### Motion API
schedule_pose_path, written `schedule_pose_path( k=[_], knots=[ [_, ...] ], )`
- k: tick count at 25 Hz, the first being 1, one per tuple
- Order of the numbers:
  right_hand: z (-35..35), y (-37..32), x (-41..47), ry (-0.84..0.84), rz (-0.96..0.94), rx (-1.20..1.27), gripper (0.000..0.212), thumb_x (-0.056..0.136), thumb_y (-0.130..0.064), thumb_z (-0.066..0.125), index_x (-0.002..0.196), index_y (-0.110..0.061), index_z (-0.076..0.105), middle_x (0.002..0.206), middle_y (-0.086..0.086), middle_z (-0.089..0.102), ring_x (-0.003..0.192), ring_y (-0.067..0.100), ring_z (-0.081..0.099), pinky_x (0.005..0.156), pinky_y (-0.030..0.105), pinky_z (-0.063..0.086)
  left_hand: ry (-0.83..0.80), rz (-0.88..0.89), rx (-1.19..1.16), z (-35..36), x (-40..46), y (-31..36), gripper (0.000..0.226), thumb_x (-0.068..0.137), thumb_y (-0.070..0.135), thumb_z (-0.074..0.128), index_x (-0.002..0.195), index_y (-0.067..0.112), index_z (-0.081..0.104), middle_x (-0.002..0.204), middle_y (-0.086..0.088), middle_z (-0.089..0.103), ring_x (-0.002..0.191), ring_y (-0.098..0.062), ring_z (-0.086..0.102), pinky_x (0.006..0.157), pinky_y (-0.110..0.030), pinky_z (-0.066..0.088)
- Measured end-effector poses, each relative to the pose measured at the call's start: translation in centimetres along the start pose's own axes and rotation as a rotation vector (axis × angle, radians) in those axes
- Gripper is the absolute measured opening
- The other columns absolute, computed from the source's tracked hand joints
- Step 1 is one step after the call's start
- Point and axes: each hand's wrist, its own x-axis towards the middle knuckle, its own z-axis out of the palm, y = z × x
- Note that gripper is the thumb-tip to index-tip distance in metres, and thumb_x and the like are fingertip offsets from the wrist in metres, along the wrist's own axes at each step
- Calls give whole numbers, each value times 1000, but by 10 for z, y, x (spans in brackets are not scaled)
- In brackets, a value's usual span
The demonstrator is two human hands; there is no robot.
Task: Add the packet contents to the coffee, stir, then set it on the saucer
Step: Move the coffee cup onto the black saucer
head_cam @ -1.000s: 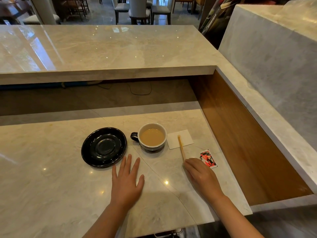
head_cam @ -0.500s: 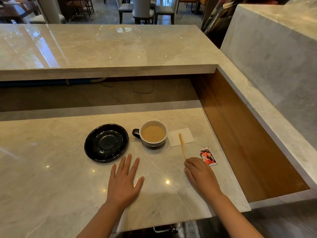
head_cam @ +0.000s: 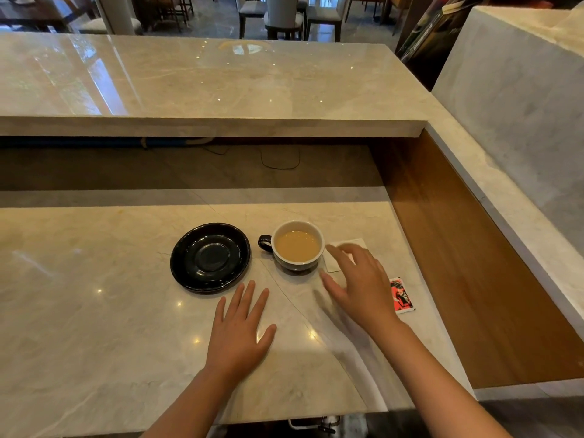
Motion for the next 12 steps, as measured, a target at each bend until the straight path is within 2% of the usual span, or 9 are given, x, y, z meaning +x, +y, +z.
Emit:
schedule_pose_path(
  k=[3, 6, 8, 12],
  knots=[
    [2, -24, 39, -222, 61, 20, 75, 76, -50, 66, 138, -27, 32, 146, 9, 32, 130, 28, 29, 96, 45, 39, 1, -9, -10, 1, 1, -1, 65, 88, 59, 28, 146, 33, 10, 154, 1, 4, 138, -14, -8, 108, -40, -2],
    [13, -32, 71, -410, 74, -89, 93, 68, -58, 69, 141, -32, 18, 153, 7, 15, 137, 28, 15, 101, 49, 33, 13, 4, -12, 2, 0, -2, 65, 89, 58, 32, 146, 32, 14, 154, -1, 10, 139, -17, -1, 108, -41, 1],
    [20, -31, 84, -516, 54, -145, 98, 66, -57, 71, 142, -33, 15, 154, 7, 13, 138, 30, 13, 102, 52, 32, 18, 12, -19, 1, -1, -1, 65, 90, 57, 34, 146, 31, 13, 154, -2, 11, 139, -17, -1, 108, -43, 2],
    [30, -28, 97, -659, 15, -178, 102, 62, -51, 78, 141, -34, 15, 153, 7, 18, 134, 32, 21, 97, 50, 39, 31, 13, -50, -1, -2, 0, 65, 90, 56, 35, 146, 30, 16, 154, -2, 12, 139, -17, -1, 109, -45, 3]
  ],
)
